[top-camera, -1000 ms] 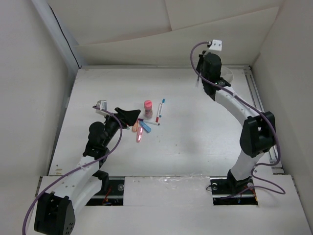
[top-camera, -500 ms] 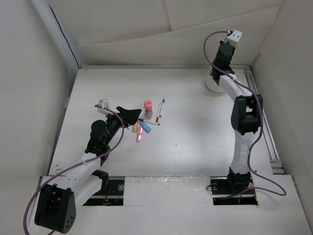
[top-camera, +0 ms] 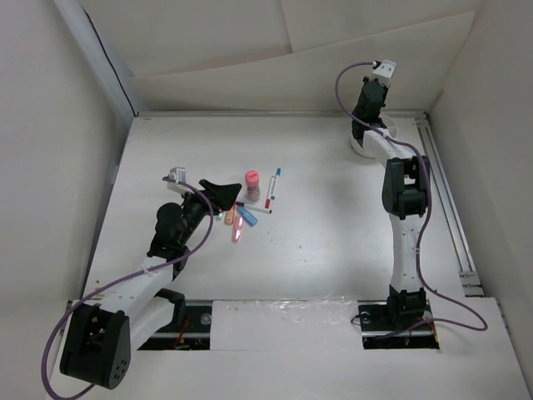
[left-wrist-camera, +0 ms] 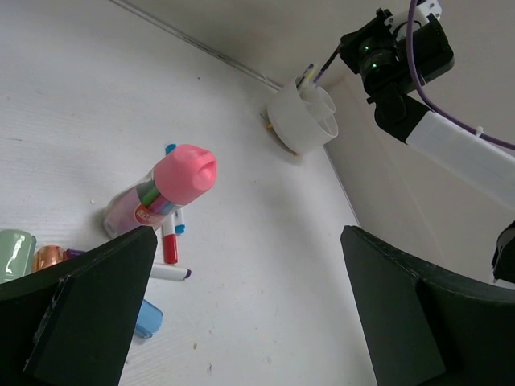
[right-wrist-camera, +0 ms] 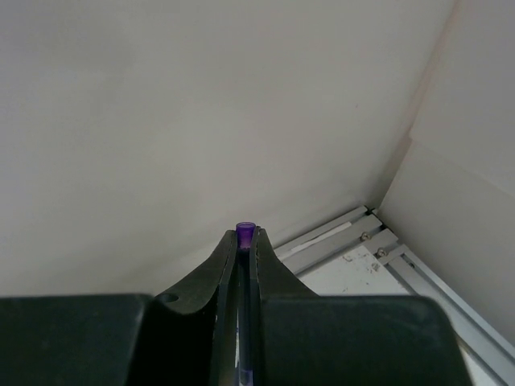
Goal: Sort the stationery into containers
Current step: Place the pen in the storage box, then pick up the stationery from the center of the board.
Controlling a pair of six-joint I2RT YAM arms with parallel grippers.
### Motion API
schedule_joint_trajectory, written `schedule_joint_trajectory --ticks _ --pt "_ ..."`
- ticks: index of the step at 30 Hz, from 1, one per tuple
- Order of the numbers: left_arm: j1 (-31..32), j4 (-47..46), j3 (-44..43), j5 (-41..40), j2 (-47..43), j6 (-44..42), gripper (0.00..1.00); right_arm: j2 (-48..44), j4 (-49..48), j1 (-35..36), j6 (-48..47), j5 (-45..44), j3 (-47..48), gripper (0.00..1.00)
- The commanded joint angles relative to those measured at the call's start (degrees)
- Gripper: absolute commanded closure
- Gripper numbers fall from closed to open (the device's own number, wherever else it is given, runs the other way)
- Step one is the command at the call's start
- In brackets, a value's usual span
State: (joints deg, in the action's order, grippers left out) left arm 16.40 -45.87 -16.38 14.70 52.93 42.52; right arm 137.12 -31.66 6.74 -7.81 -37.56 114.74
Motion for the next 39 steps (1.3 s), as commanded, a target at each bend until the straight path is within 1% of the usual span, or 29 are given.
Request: schedule_joint_trajectory --ticks 1,6,9,11,12,13,16,17,19,20,21,23,24,25,27,30,31,32,33,34,35,36,37,38,39 --pt "0.03 -4.14 -0.58 -0.11 0.25 -0.25 0.00 0.95 -4.02 -0.33 -0.80 -0.50 3.65 1.00" --pt "0.03 -4.67 -0.58 -0.11 0.77 -0.25 0.00 1.48 -4.02 -0.33 -0.80 -0.50 2.86 1.00" --pt "0.03 -4.67 -0.05 -0.11 0.77 -0.25 0.00 0.87 -4.64 -0.33 -0.19 -0.50 -0.55 1.00" --pt "0.03 -4.67 -0.05 -0.11 0.77 -0.25 0.00 -0.53 -5.34 -0.33 0.34 -0.50 -2.23 0.92" --pt "0.03 -4.67 -0.05 -0.11 0.77 -0.25 0.00 -1.15 -6.04 -0.33 0.34 -0.50 -3.72 0.87" --pt "0.03 -4.67 -0.05 -0.11 0.77 -0.25 0.00 -2.46 -6.05 -0.33 0.34 -0.50 -4.52 0.73" --pt "0.03 -4.67 -0.05 -0.11 0.77 -0.25 0.00 -4.75 -6.57 0.20 0.87 0.73 -7.41 0.59" --pt "0.03 -4.67 -0.05 -0.11 0.77 -0.25 0.00 -6.32 -6.57 0.20 1.39 0.73 -8.21 0.51" --pt "0.03 -4.67 -0.05 -0.11 0.25 -0.25 0.00 -8.17 -7.10 0.20 1.40 0.73 -9.96 0.45" --pt "0.03 -4.67 -0.05 -0.11 0.25 -0.25 0.00 -10.62 -7.10 0.72 2.01 1.26 -12.23 0.41" --pt "0.03 -4.67 -0.05 -0.11 0.25 0.27 0.00 -12.04 -7.10 0.73 2.71 2.13 -13.48 0.39" --pt "0.03 -4.67 -0.05 -0.11 -0.28 0.28 0.00 -15.20 -7.10 1.26 3.24 3.28 -17.94 0.37" --pt "0.03 -3.89 -0.05 -0.11 -0.28 0.28 0.00 -18.52 -7.10 1.95 3.94 3.98 -19.36 0.34" --pt "0.03 -3.88 -0.05 -0.11 -0.28 0.28 0.00 -20.21 -7.10 3.18 3.95 4.60 -20.77 0.33" --pt "0.03 -2.13 -0.58 -0.11 -0.81 0.28 0.00 -25.38 -7.10 4.59 3.95 4.60 -25.34 0.33" --pt "0.03 -0.64 -0.58 -1.16 -2.21 -0.24 0.00 -29.88 -0.18 7.66 4.64 9.60 -28.59 0.33" --pt "0.03 1.11 -1.10 -1.16 -3.17 -0.25 0.00 -32.16 5.06 8.54 5.95 11.27 -28.61 0.35" --pt "0.03 2.17 -1.11 -1.86 -3.79 -0.25 0.00 -33.05 8.25 10.12 7.10 15.89 -29.39 0.39" --pt "0.03 2.88 -1.63 -2.56 -5.19 -0.86 0.00 -33.84 11.50 10.92 8.59 18.72 -29.40 0.45" --pt "0.03 4.37 -1.64 -3.09 -5.90 -0.86 0.00 -35.15 14.49 11.71 11.65 21.62 -30.27 0.66" --pt "0.03 5.25 -1.64 -3.71 -6.78 -1.38 0.00 -35.86 18.61 12.67 13.07 24.70 -31.15 0.81" --pt "0.03 6.22 -1.64 -4.84 -8.61 -1.39 0.00 -36.65 19.26 14.86 14.13 30.65 -32.46 0.91" --pt "0.03 7.10 -1.64 -4.85 -9.50 -1.39 0.00 -37.53 19.27 16.36 14.92 32.27 -35.87 0.97" --pt "0.03 8.59 -1.64 -5.81 -10.47 -2.00 0.00 -39.28 19.27 17.94 15.54 33.07 -37.47 1.00" --pt "0.03 9.12 -1.64 -6.34 -11.26 -2.01 0.00 -39.99 20.22 21.43 15.55 33.69 -38.61 1.00"
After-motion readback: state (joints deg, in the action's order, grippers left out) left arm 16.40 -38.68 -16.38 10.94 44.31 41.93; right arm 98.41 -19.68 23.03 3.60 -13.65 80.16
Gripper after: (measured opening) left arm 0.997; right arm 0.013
